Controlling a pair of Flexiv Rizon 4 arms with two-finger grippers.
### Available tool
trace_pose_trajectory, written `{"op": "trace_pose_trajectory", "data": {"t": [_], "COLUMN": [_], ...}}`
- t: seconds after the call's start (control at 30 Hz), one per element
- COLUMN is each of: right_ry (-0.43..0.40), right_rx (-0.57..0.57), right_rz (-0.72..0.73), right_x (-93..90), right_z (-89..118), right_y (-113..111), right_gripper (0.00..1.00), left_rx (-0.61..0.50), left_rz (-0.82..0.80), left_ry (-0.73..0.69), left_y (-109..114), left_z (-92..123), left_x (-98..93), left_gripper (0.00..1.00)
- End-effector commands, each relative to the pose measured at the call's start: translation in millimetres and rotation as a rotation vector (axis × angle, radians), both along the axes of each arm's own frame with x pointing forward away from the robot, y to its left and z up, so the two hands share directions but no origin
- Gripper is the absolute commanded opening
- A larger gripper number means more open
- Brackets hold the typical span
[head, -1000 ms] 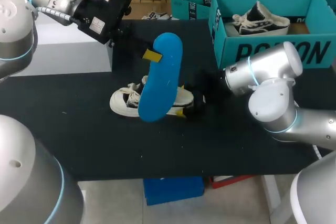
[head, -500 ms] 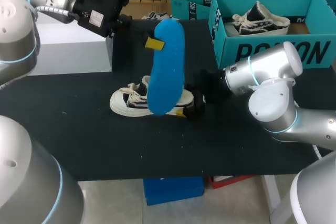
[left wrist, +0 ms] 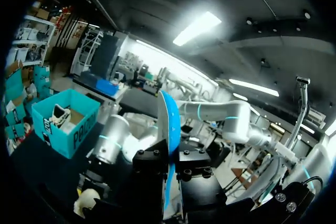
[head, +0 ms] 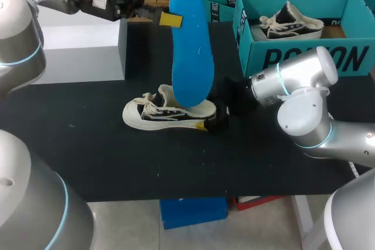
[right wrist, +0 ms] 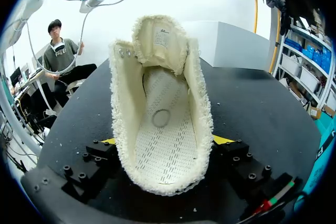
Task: Take the shoe out of the shoebox, open the shoe tongue, remove and reinsert the insole, then place the shoe into the shoebox
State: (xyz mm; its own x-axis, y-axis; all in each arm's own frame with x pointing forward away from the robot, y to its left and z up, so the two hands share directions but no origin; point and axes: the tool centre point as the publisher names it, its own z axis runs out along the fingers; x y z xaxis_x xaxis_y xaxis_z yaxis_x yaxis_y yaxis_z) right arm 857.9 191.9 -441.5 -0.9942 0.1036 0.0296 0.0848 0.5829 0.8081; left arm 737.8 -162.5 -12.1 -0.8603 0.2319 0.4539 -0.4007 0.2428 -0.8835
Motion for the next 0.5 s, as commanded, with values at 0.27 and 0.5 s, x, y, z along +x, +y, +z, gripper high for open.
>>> {"op": "trace_pose_trajectory", "data": {"t": [0.27, 0.5], "right_ry": [0.001, 0.001], "right_rx": [-0.003, -0.003], "right_rz": [-0.001, -0.001], "right_x": [0.5, 0.5], "right_z": [-0.4, -0.4], "right_y": [0.8, 0.8], "right_gripper": [0.00, 0.00], "left_rx": [-0.012, -0.001], "left_rz": [0.002, -0.007], "left_ry": [-0.021, -0.011], "left_y": [4.2, 2.6], "left_z": [13.7, 10.2], "left_x": [-12.8, -14.8], "left_gripper": [0.00, 0.00]}}
